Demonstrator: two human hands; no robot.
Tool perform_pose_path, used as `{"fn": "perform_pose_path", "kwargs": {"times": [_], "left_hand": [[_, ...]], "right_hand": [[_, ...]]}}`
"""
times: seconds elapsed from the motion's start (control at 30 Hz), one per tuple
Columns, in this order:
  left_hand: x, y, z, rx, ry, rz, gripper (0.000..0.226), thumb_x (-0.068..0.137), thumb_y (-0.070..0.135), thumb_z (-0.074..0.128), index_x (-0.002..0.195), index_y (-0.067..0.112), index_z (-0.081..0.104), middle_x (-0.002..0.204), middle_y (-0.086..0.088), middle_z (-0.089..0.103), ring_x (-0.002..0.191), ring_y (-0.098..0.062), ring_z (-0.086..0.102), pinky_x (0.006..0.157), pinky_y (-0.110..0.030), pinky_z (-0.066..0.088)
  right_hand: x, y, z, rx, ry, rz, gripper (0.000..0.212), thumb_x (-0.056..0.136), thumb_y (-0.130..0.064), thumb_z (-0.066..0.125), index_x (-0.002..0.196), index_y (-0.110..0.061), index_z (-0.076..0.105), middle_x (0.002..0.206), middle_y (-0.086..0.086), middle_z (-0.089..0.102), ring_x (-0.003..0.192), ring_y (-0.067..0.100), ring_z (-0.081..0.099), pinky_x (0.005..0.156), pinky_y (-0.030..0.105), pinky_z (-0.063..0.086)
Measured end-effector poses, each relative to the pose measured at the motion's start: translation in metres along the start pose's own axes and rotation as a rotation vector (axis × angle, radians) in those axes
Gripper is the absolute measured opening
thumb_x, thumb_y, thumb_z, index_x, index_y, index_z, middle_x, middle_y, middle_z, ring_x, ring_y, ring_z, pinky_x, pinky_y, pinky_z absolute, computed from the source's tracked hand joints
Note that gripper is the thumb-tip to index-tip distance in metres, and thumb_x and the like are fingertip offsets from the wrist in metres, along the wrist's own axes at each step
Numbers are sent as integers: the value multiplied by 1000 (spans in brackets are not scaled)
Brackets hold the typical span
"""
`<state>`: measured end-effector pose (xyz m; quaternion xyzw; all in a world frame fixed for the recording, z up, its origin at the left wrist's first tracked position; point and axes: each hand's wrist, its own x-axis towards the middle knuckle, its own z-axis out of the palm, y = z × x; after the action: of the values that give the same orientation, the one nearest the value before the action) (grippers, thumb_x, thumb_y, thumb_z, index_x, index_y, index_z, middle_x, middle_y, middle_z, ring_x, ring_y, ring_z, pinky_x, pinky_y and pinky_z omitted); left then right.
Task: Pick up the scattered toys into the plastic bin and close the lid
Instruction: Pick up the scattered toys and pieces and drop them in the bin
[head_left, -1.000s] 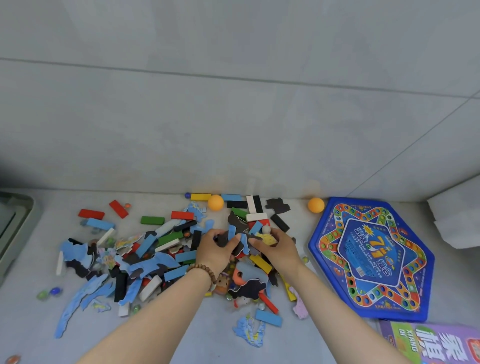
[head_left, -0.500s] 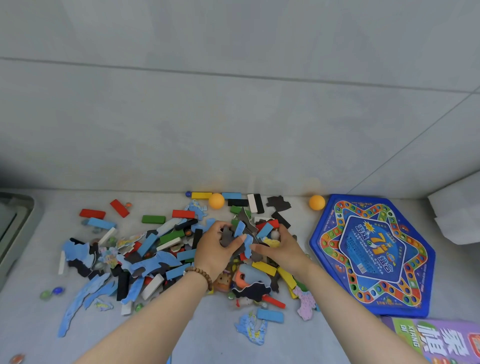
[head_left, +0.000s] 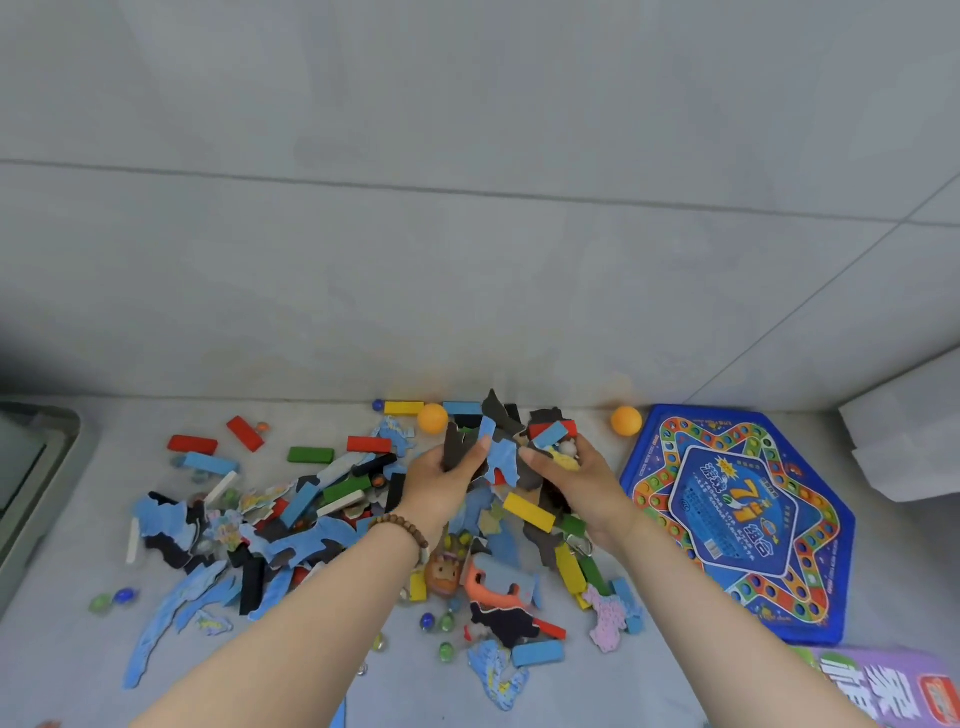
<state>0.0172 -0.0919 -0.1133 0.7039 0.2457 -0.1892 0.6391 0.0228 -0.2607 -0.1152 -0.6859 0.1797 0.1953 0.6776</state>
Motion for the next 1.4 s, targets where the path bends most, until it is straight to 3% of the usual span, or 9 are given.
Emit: {"fn": "perform_pose_path", "kwargs": {"times": [0.17,0.3,0.47,0.67,0.83,1.03,1.13,1.27,1.4], "left_hand": [[-18,46,-8,-199,-123,-108,37,80,48,65,102,19,62,114,-7,66,108,-26,61,93,-37,51],[-51,88,-47,-391,-148,-103,34,90,37,57,112,12,62,105,-8,71,92,-22,67,71,-30,54],[-102,131,-144,-465,-78,-38,41,91,38,54,116,7,61,110,-14,69,102,-30,65,93,-44,51],[-173,151,-300,-450,154,53,45,86,41,62,115,6,62,106,-17,70,101,-35,66,93,-50,50],[-236,126,-430,-443,365,164,35,86,40,62,106,10,66,94,-13,72,77,-24,68,65,-29,56],[-266,46,-551,-503,571,94,43,84,45,63,107,9,66,96,-13,71,75,-23,62,62,-27,48],[-269,15,-585,-541,585,42,43,85,40,64,111,6,59,95,-10,69,71,-17,62,54,-21,51],[-272,-30,-609,-299,624,-155,64,83,57,58,114,2,57,122,-23,59,114,-36,57,99,-40,46],[-278,-60,-613,-172,743,-304,70,93,47,46,134,-9,39,140,-22,44,128,-33,44,107,-35,35]], "right_hand": [[-14,-48,21,39,-103,-16,38,79,-21,73,114,-13,60,106,3,72,98,18,68,88,30,53],[-32,-99,61,-11,-163,-31,38,78,-24,74,113,-15,61,105,3,72,97,17,69,89,30,53],[-69,-175,151,-152,-294,-7,36,76,-29,76,106,-13,65,104,6,72,99,23,68,97,40,50],[-132,-230,305,-227,-528,40,28,84,-26,68,102,-5,65,89,8,72,70,13,68,58,21,51],[-181,-224,445,-248,-680,7,46,76,-33,76,112,-7,64,101,9,72,86,21,70,71,28,55],[-222,-180,579,-354,-852,3,39,79,-30,73,111,-9,66,109,11,70,93,20,68,81,27,53],[-231,-159,616,-386,-774,-69,46,81,-27,72,121,-17,52,111,5,64,93,14,61,83,26,48],[-229,-144,620,-662,-642,-216,67,87,-27,64,143,-12,31,144,8,40,125,19,45,105,28,37],[-219,-151,597,-974,-661,-501,44,92,-18,57,133,-9,43,126,2,50,102,10,45,80,10,31]]}}
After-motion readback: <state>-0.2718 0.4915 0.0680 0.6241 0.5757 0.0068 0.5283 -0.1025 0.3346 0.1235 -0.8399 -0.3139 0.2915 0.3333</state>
